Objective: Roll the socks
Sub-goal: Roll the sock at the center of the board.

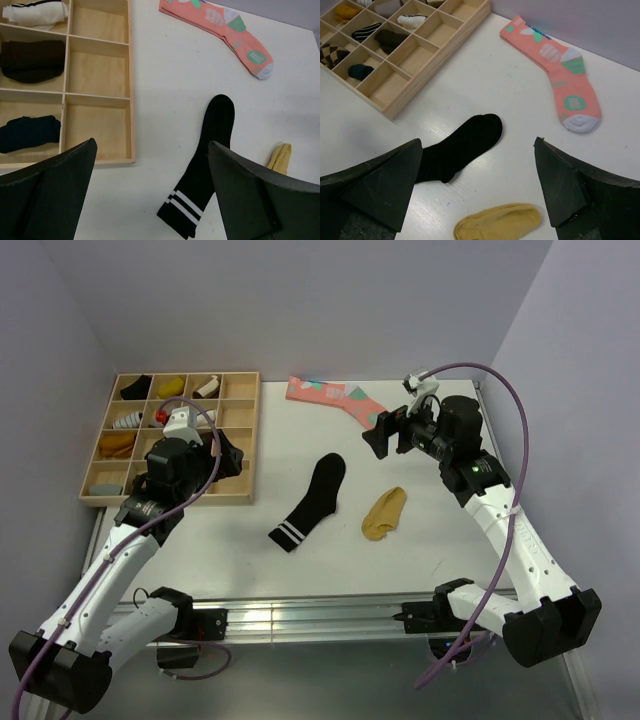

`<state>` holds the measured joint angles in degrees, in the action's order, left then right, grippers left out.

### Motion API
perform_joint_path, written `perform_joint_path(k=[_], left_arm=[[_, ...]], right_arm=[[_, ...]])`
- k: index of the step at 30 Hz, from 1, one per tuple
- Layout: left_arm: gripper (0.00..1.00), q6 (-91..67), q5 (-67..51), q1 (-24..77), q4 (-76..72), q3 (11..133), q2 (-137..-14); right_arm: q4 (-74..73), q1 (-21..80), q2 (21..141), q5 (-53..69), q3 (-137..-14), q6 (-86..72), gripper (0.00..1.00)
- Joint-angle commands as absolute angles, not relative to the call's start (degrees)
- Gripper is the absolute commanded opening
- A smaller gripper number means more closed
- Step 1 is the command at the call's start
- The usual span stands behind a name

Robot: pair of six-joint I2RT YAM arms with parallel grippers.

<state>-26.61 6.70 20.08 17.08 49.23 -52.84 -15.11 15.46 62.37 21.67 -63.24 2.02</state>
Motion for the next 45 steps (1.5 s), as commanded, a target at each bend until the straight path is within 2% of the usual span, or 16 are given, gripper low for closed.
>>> perform_joint_path(k=[1, 11, 14, 18, 23, 32, 39, 45], left_arm=[[1.00, -25.7, 5.6, 20.0, 16.1, 51.5, -51.9], [0.99, -25.4, 5.4, 20.0, 16.1, 51.5, -51.7], [0.98, -25.3, 5.4, 20.0, 16.0, 51.6, -51.8], [0.97, -25.3, 6.1, 20.0, 16.0, 51.6, -52.5], [0.97, -25.4, 7.1, 20.0, 16.4, 51.7, -52.6], [0.96, -26.0, 10.2, 19.0, 16.5, 51.4, -51.6], [0.97, -29.0, 17.5, 14.6, 16.7, 50.5, -48.9], [0.97, -30.5, 14.6, 7.5, 16.3, 50.4, -48.3]], right_arm=[[-12.9, 15.0, 60.7, 21.6, -63.0, 2.2, 1.00], [-13.8, 15.0, 61.6, 20.2, -63.6, 2.2, 0.98], [-14.2, 15.0, 62.7, 20.3, -64.2, 2.3, 0.96], [-16.3, 17.0, 66.8, 22.5, -65.5, 2.9, 0.87], [-19.9, 29.1, 76.5, 18.5, -69.0, 5.1, 0.74], [-21.0, 47.5, 86.4, 11.3, -65.8, 5.1, 0.63], [-19.1, 55.2, 93.4, 8.0, -66.6, 2.9, 0.60], [-19.2, 59.7, 101.3, 5.3, -70.3, 2.1, 0.60]])
